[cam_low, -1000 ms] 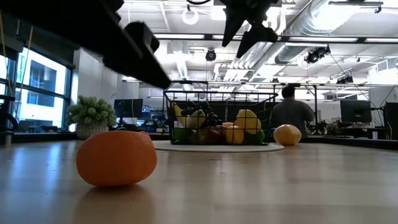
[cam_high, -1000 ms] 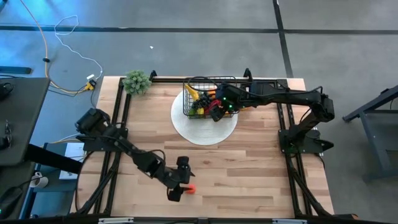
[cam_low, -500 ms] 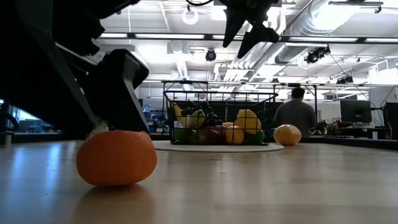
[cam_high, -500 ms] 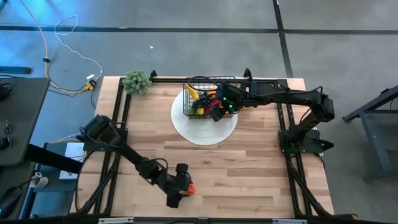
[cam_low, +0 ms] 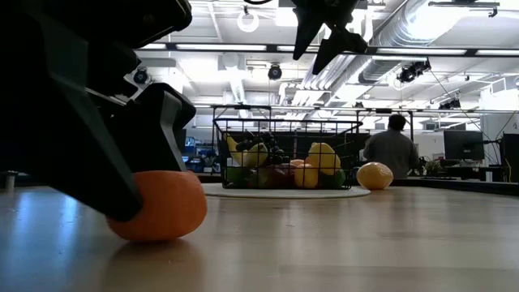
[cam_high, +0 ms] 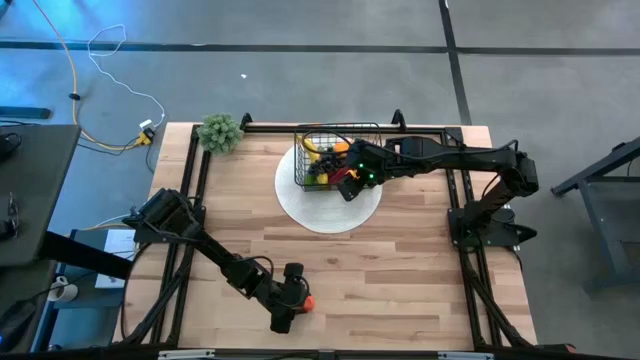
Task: Build produce basket
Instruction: Put the orange into the black wire basket
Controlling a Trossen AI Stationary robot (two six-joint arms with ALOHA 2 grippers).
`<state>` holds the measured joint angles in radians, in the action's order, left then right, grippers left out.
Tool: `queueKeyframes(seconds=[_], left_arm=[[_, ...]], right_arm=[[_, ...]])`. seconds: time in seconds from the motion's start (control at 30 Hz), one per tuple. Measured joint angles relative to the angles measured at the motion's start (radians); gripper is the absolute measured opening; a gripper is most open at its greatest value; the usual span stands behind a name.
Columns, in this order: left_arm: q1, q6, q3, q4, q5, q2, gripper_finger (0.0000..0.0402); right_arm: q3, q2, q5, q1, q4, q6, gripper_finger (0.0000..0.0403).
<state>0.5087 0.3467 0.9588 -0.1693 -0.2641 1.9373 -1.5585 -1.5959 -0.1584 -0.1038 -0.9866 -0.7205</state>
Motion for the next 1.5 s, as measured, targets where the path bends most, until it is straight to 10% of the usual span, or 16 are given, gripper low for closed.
queueKeyframes(seconds=[0.23, 0.7, 1.5], left_arm=[[-0.005, -0.016, 0.0, -0.002, -0.009, 0.0, 0.0134], [-0.112, 0.037, 0.0, 0.018, -0.032, -0.082, 0.0129], [-0.666, -0.212, 0.001, -0.015, -0.012, -0.372, 0.0124]], right_arm=[[0.0, 0.0, -0.042, 0.013, -0.044, -0.02, 0.0238], [0.0, 0.0, -0.154, -0.049, -0.122, 0.0, 0.0238], [0.0, 0.0, -0.153, -0.368, -0.058, 0.42, 0.0238]])
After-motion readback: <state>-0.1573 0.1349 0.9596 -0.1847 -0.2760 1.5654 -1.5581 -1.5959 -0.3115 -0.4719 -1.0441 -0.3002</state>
